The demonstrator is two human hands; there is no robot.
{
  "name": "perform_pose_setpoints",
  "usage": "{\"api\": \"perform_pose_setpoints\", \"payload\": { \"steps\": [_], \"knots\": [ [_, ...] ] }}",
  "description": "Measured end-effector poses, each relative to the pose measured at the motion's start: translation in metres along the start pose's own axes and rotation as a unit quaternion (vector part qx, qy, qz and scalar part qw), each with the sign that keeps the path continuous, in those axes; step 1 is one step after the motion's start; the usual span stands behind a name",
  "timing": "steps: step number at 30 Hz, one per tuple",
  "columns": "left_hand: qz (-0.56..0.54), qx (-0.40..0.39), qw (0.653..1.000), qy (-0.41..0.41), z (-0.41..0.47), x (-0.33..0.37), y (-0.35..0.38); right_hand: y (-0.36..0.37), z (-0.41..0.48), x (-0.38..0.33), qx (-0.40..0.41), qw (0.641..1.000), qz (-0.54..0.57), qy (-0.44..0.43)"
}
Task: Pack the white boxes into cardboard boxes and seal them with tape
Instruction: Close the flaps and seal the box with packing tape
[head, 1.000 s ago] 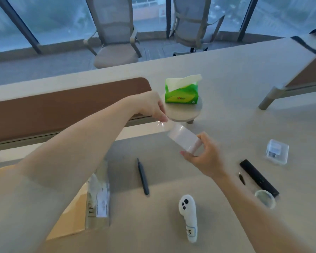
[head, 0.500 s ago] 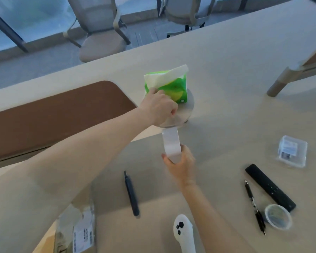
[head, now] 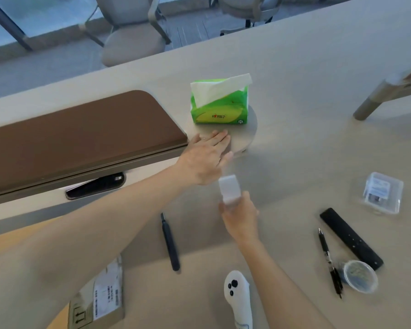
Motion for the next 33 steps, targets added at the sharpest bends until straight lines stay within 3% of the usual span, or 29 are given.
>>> {"api": "perform_pose_setpoints", "payload": {
  "steps": [5, 11, 17, 22, 29, 33],
  "knots": [
    [0.01, -0.038, 0.999, -0.02, -0.005, 0.001, 0.007, 0.002, -0.008, 0.014, -0.014, 0.999, -0.035, 0.022],
    [0.014, -0.01, 1.0, -0.017, -0.02, 0.011, -0.007, -0.001, -0.013, 0.01, -0.061, 0.997, 0.022, 0.03],
    [-0.045, -0.012, 0.999, -0.009, -0.092, -0.004, -0.023, -0.032, -0.035, -0.007, -0.054, 0.994, -0.098, 0.002],
    [-0.096, 0.013, 0.995, -0.026, -0.173, -0.043, -0.026, -0.038, -0.075, -0.066, -0.026, 0.99, -0.128, -0.052],
    [-0.162, 0.015, 0.985, -0.062, -0.293, -0.126, 0.003, 0.041, -0.17, -0.173, -0.086, 0.978, -0.13, -0.142],
    [-0.221, 0.065, 0.963, -0.141, -0.375, -0.184, 0.005, 0.109, -0.228, -0.218, -0.165, 0.975, -0.113, -0.095]
  ]
}}
Point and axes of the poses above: each hand's wrist, its own z-axis towards the middle knuckle, its own y-axis out of the palm, x = y × z, the point moved 7 cm from there along z, towards the middle knuckle
